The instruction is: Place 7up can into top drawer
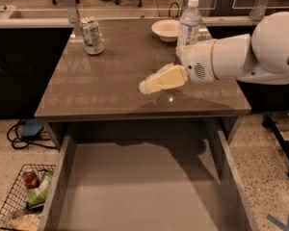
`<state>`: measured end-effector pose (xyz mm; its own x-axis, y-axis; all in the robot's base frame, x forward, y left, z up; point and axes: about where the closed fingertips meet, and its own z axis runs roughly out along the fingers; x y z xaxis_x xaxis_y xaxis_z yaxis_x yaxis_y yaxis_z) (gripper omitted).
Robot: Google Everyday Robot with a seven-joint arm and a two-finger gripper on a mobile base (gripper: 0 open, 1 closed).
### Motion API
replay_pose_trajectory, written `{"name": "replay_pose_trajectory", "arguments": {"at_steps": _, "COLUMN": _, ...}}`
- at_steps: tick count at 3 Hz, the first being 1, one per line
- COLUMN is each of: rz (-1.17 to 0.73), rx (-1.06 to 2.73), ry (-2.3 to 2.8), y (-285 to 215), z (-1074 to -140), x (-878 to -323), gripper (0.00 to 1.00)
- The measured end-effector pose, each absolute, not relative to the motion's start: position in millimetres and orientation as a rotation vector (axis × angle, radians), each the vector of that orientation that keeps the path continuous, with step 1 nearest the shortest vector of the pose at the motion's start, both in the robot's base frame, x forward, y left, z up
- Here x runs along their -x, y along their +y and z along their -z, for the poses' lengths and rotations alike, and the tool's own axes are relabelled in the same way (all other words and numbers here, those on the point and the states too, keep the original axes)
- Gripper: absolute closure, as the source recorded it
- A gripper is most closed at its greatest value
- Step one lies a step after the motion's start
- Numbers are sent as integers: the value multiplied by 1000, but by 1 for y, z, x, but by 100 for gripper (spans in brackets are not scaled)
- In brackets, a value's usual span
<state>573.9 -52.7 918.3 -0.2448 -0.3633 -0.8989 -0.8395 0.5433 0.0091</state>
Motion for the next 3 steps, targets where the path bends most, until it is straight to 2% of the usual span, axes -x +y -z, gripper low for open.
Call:
{"name": "replay_pose_trajectory", "arguments": {"at_steps": 1, "rz": -632, "rx": 944, "ry": 1737, "y": -26, "z": -939, "x": -588, "gripper": 0}}
{"name": "replay_pose_trajectory", "arguments": {"at_steps": 2, "rz": -632, "rx": 944, "ry": 1737, "y": -26, "z": -939, "x": -588, "gripper": 0}}
{"name": "replay_pose_trajectory", "arguments": {"at_steps": 3, "rz": -578, "rx": 903, "ry": 1731, "y": -19, "z": -939, "x": -632, "gripper": 0}}
